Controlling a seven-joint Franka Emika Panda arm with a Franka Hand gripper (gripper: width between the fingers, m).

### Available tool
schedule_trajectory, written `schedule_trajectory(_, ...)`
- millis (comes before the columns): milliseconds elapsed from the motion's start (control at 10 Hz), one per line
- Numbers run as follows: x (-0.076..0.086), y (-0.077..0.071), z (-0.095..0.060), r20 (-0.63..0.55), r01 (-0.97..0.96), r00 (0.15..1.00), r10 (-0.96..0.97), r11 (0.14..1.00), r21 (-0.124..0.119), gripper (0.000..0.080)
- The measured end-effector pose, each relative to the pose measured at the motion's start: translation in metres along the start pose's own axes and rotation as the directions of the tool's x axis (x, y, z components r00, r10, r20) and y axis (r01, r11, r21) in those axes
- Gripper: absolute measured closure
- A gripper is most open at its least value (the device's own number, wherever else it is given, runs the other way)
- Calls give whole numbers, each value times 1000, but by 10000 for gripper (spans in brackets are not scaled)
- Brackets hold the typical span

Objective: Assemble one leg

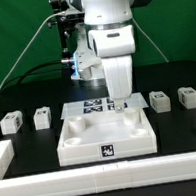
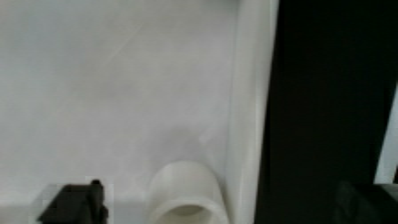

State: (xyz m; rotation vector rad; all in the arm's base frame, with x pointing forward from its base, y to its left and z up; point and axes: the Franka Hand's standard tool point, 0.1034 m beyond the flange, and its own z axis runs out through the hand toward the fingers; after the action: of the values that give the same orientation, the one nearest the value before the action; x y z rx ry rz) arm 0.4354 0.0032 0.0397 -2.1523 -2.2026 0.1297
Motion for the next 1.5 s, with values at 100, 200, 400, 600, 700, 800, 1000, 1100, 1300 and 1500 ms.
schedule_trajectory(100, -6, -1, 1, 0, -11, 1000, 10, 1000, 3, 149)
schedule_trajectory(200, -9, -2, 3, -1, -18, 1000, 18, 1000, 5, 149)
schedule_trajectory(400, -11, -3, 12, -5, -24, 1000, 24, 999, 20, 149)
schedule_trajectory(600, -10, -2, 20, -8, -27, 1000, 27, 999, 33, 149)
schedule_trajectory(700, -9, -1, 24, -9, -28, 1000, 29, 999, 39, 149)
schedule_trajectory(800, -9, -1, 26, -10, -29, 1000, 29, 999, 42, 149)
schedule_trajectory(1000, -9, -3, 28, -11, -30, 999, 31, 998, 48, 149)
schedule_trajectory(1100, -10, -4, 30, -11, -31, 999, 32, 998, 51, 149)
schedule_trajectory(1300, -10, -4, 30, -11, -41, 999, 42, 998, 53, 149)
schedule_trajectory(1500, -10, -4, 30, -11, -51, 999, 52, 997, 53, 432)
